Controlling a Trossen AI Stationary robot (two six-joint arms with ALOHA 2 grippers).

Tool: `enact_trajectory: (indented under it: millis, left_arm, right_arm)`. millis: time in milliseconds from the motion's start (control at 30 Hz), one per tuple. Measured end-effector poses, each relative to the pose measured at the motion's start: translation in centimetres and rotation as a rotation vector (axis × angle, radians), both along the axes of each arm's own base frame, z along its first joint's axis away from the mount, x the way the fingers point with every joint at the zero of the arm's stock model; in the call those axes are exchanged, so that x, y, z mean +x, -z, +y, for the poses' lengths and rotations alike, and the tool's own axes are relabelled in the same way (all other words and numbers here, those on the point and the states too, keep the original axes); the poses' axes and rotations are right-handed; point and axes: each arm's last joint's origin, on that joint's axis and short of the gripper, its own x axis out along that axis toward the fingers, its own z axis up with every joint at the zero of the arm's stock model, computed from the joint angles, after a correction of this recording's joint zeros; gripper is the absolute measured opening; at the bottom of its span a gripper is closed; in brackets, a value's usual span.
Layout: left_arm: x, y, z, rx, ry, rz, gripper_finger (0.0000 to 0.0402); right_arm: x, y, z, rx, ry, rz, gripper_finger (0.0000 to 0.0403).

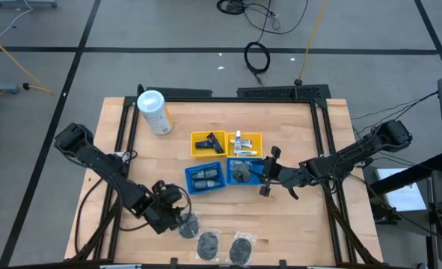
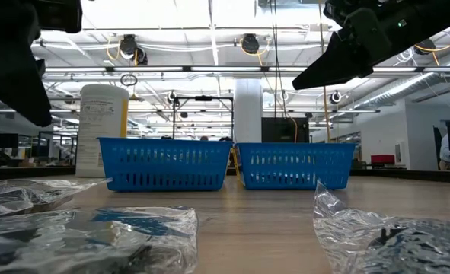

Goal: Pick & Place Travel size toiletries
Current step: Put the top hairbrush into the top blue bin

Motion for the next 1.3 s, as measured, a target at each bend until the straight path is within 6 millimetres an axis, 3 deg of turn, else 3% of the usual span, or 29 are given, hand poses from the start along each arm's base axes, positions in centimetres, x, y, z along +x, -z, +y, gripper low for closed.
enact_trajectory:
  millis: [367, 667, 867, 1300]
  left_arm:
    - [-1.1, 3.0, 0.3, -0.056, -0.028, -0.048, 0.0267]
    - [-0.7, 4.3, 0.6, -0.057, 0.091, -0.220, 0.0269]
    - [-0.1, 5.1, 1.9, -0.079, 0.137, -0.299, 0.0269]
    - [0.0, 6.4, 3.7, -0.191, 0.195, -0.273, 0.0269]
  right_arm:
    - [0.0, 0.0, 0.0, 0.000, 0.000, 0.000, 0.0136]
    - [0.0, 0.0, 0.0, 0.000, -0.001, 0.000, 0.0135]
    - [0.0, 0.0, 0.0, 0.001, 0.000, 0.000, 0.0134]
    - [0.0, 0.0, 0.0, 0.002, 0.000, -0.001, 0.0136]
